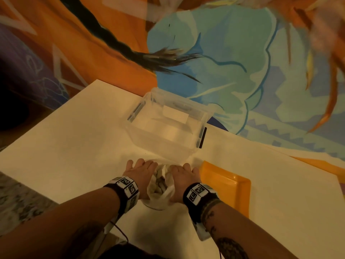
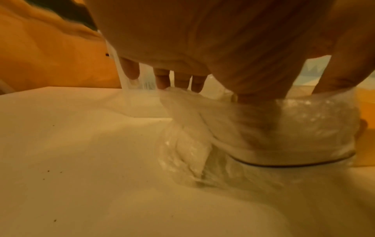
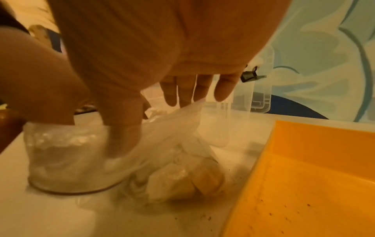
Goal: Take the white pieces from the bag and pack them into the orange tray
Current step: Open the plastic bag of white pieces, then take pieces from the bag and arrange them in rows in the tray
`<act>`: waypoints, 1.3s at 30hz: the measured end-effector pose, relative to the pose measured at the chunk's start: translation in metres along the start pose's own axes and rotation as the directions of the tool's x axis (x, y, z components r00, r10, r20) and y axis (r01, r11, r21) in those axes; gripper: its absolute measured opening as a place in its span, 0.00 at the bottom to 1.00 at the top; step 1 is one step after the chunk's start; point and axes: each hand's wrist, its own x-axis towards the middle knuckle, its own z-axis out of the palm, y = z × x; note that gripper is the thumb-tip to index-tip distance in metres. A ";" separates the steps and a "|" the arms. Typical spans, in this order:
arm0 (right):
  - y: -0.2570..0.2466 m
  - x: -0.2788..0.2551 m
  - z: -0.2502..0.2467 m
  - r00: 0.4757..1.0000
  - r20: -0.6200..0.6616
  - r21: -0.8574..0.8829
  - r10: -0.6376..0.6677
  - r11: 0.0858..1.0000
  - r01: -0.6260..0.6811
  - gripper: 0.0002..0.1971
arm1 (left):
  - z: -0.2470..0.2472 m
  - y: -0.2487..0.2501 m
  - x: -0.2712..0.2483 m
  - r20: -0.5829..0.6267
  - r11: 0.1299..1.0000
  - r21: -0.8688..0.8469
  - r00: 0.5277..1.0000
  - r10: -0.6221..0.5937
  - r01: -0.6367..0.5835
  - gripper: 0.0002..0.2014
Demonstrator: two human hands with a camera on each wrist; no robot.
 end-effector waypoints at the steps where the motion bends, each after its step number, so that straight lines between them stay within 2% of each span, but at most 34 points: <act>1: 0.002 -0.002 -0.002 0.999 -0.024 0.031 -0.024 0.999 0.025 0.48 | -0.003 0.000 -0.002 -0.013 1.000 0.000 1.000 -0.014 0.014 0.53; 4: 0.010 -0.011 -0.008 0.991 -0.108 0.148 -0.072 0.985 0.088 0.34 | -0.021 -0.001 -0.010 -0.065 1.000 0.010 0.998 -0.012 0.013 0.42; 6: 0.017 -0.018 -0.008 0.981 -0.193 0.235 0.031 0.972 0.016 0.29 | -0.031 -0.001 -0.014 -0.107 0.999 0.046 0.994 0.023 -0.018 0.32; 7: 0.019 -0.021 -0.007 0.975 -0.185 0.316 0.120 0.947 -0.056 0.30 | -0.034 0.002 -0.015 -0.147 0.999 0.018 0.989 0.032 -0.030 0.25; 9: 0.019 -0.023 -0.005 0.974 -0.054 0.495 0.221 0.853 -0.166 0.34 | -0.036 0.015 -0.016 -0.154 0.981 -0.195 0.988 -0.017 -0.014 0.16; 10: 0.017 -0.021 -0.003 0.976 0.015 0.547 0.216 0.815 -0.189 0.35 | -0.037 0.023 -0.016 -0.122 0.945 -0.327 0.991 -0.060 0.016 0.12; 12: 0.011 -0.014 -0.001 0.975 0.068 0.592 0.210 0.778 -0.209 0.33 | -0.038 0.035 -0.008 -0.036 0.832 -0.542 0.987 -0.158 0.114 0.06; 14: 0.006 -0.006 0.002 0.963 0.087 0.615 0.254 0.747 -0.253 0.29 | -0.032 0.041 0.006 0.065 0.690 -0.692 0.970 -0.235 0.214 0.09; 15: 0.004 -0.002 0.005 0.956 0.105 0.615 0.274 0.737 -0.279 0.29 | -0.027 0.042 0.014 0.100 0.644 -0.725 0.963 -0.251 0.244 0.16; 17: -0.001 0.003 0.011 0.944 0.153 0.626 0.294 0.710 -0.322 0.29 | -0.013 0.042 0.030 0.143 0.609 -0.742 0.954 -0.262 0.279 0.31; 19: -0.003 0.006 0.014 0.930 0.202 0.646 0.306 0.672 -0.362 0.29 | -0.005 0.043 0.039 0.156 0.605 -0.749 0.960 -0.234 0.269 0.36; 23: 0.000 0.006 0.022 0.908 0.241 0.662 0.341 0.626 -0.411 0.29 | 0.003 0.041 0.050 0.107 0.764 -0.631 0.991 -0.085 0.133 0.27; 26: 0.001 0.001 0.022 0.909 0.215 0.653 0.357 0.640 -0.406 0.31 | -0.004 0.030 0.046 0.146 0.741 -0.666 0.989 0.015 0.087 0.14; 28: 0.000 0.001 0.020 0.908 0.198 0.655 0.369 0.639 -0.403 0.32 | -0.010 0.017 0.042 0.119 0.729 -0.682 0.992 0.028 0.062 0.13; 31: -0.002 0.002 0.014 0.918 0.174 0.666 0.357 0.644 -0.377 0.32 | -0.019 -0.001 0.035 0.027 0.796 -0.605 0.999 0.021 0.000 0.14; 33: -0.005 0.004 0.010 0.930 0.147 0.684 0.336 0.645 -0.341 0.32 | -0.024 -0.011 0.032 -0.008 0.785 -0.618 0.999 0.041 -0.037 0.14; 35: -0.008 0.004 0.008 0.942 0.134 0.704 0.306 0.640 -0.308 0.31 | -0.027 -0.018 0.028 -0.033 0.702 -0.712 0.999 0.017 -0.035 0.10; 37: -0.007 0.005 0.007 0.950 0.135 0.719 0.283 0.632 -0.290 0.32 | -0.031 -0.022 0.025 -0.030 0.543 -0.840 0.998 -0.060 0.007 0.08; 38: -0.007 0.004 0.007 0.955 0.139 0.725 0.264 0.629 -0.279 0.32 | -0.034 -0.022 0.023 -0.002 0.405 -0.913 0.993 -0.114 0.045 0.08; 39: -0.006 0.002 0.006 0.959 0.140 0.728 0.246 0.631 -0.268 0.31 | -0.036 -0.021 0.021 0.046 0.203 -0.976 0.985 -0.167 0.080 0.07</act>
